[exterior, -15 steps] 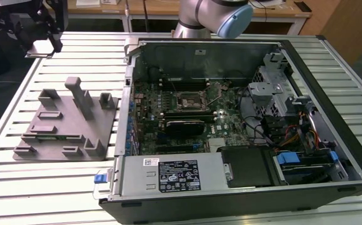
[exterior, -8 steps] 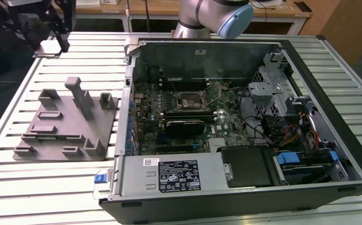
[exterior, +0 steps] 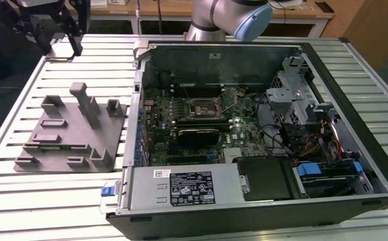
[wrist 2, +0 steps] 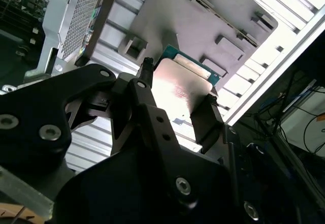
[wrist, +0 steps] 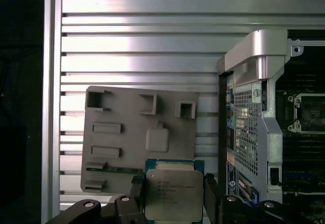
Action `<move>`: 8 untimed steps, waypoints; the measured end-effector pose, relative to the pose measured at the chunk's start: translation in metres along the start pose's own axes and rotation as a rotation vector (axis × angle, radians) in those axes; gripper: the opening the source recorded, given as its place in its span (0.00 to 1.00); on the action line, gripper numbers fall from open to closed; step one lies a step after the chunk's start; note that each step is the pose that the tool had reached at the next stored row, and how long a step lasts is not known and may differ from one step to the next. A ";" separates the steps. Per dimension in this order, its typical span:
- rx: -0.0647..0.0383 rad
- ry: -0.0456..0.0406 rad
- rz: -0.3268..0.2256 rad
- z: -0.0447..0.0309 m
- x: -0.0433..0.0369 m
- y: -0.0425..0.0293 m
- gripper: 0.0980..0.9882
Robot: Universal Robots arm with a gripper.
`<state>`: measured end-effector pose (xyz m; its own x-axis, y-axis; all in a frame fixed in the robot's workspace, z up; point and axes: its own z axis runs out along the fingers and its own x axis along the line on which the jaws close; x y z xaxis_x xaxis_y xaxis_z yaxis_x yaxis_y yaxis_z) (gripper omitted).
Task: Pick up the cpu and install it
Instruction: 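Pick up the cpu and move it towards the insertion slot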
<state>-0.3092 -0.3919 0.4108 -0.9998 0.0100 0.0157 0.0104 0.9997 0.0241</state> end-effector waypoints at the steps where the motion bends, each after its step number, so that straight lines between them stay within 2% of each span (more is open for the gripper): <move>1: 0.000 -0.0001 0.000 0.0000 -0.0016 0.0000 0.51; 8: 0.000 0.0000 0.000 -0.0002 -0.0128 0.0001 0.51</move>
<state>-0.2965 -0.3919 0.4108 -0.9998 0.0101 0.0157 0.0105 0.9997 0.0241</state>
